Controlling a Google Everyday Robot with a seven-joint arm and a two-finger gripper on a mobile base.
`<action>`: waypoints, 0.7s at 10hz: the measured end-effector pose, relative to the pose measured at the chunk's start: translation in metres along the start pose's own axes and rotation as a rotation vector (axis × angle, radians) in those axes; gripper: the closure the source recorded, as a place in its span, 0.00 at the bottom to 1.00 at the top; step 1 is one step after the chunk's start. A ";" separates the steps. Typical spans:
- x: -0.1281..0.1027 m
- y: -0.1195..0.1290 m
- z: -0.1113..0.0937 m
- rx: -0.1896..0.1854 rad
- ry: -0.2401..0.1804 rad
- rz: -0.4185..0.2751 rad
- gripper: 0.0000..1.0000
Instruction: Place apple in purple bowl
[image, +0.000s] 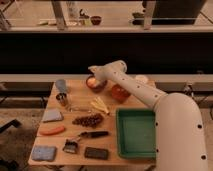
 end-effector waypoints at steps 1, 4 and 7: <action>0.000 0.000 0.000 0.000 0.002 -0.001 0.20; -0.008 -0.006 -0.008 0.005 0.024 -0.029 0.20; -0.012 -0.002 -0.043 0.003 0.075 -0.031 0.20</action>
